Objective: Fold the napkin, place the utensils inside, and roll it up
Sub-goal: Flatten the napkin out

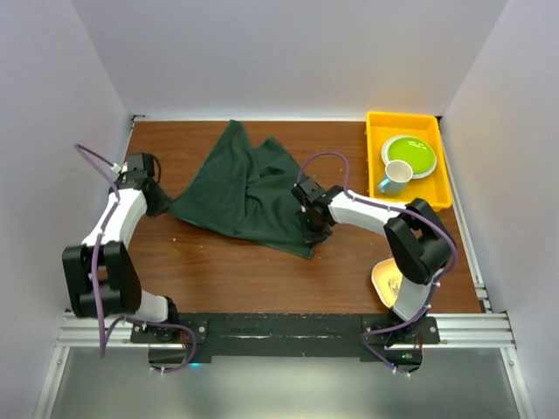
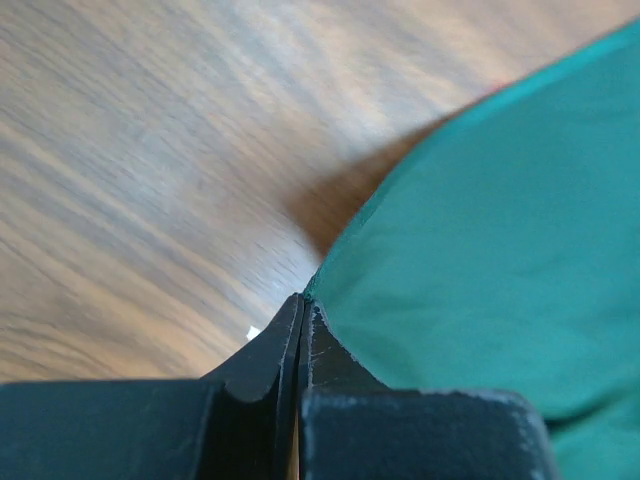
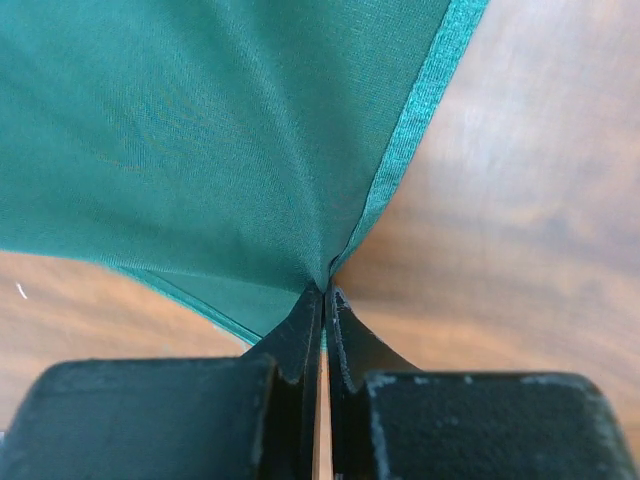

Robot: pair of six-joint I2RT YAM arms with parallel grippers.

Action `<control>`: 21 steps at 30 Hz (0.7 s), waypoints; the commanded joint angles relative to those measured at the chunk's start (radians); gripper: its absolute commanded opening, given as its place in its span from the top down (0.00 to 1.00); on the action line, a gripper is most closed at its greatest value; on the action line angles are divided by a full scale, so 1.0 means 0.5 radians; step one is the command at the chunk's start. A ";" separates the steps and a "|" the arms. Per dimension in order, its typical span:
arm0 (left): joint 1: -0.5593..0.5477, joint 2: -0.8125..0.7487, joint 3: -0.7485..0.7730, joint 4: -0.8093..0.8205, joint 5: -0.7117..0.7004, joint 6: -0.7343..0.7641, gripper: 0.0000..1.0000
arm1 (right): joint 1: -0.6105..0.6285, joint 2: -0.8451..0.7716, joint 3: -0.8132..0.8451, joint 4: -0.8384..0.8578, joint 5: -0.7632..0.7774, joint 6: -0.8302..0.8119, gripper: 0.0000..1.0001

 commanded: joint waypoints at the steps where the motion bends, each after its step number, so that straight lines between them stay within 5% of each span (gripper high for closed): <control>1: 0.005 -0.166 -0.047 0.087 0.132 -0.082 1.00 | -0.101 -0.105 0.112 -0.124 -0.129 -0.058 1.00; 12: 0.002 -0.255 0.744 0.080 0.218 -0.156 1.00 | -0.454 -0.173 1.219 -0.461 -0.074 -0.227 1.00; 16: -0.001 -0.178 1.125 0.527 0.365 -0.199 1.00 | -0.592 0.020 2.059 -0.535 -0.230 -0.129 1.00; 21: -0.004 0.082 1.652 1.010 0.739 -0.349 1.00 | -0.623 0.055 2.592 -0.468 -0.350 -0.058 1.00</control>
